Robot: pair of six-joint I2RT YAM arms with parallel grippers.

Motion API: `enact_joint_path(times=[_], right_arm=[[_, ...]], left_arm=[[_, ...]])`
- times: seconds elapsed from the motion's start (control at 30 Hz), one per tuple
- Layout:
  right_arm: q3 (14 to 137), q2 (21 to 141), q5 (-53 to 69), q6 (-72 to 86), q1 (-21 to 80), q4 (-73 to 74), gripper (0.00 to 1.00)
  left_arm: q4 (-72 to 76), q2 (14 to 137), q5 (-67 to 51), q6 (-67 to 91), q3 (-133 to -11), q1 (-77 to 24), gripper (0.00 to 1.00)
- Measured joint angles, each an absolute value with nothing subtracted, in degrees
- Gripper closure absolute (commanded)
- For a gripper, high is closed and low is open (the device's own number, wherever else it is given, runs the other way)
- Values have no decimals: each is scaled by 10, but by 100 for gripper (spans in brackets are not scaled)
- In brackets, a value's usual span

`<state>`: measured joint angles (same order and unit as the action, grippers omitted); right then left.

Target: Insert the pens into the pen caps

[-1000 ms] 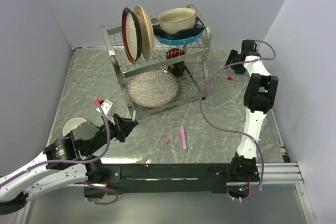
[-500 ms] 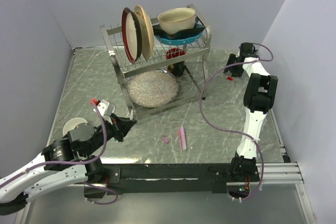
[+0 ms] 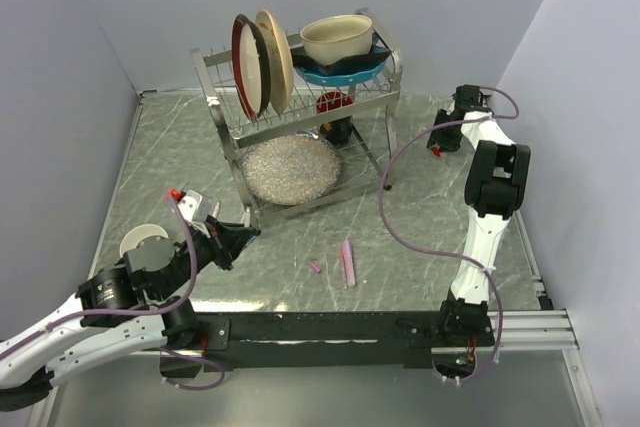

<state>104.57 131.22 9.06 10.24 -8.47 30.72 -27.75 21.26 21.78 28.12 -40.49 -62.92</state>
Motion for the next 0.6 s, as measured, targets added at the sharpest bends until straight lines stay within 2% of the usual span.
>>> enact_joint_path(times=[0.4, 0.6], right_arm=[[1038, 1304, 20, 89, -55, 324, 54], [1058, 1313, 5, 93, -53, 354, 63]], left_arm=[[-277, 213, 219, 281, -405, -629, 99], [-278, 216, 220, 281, -405, -629, 99]])
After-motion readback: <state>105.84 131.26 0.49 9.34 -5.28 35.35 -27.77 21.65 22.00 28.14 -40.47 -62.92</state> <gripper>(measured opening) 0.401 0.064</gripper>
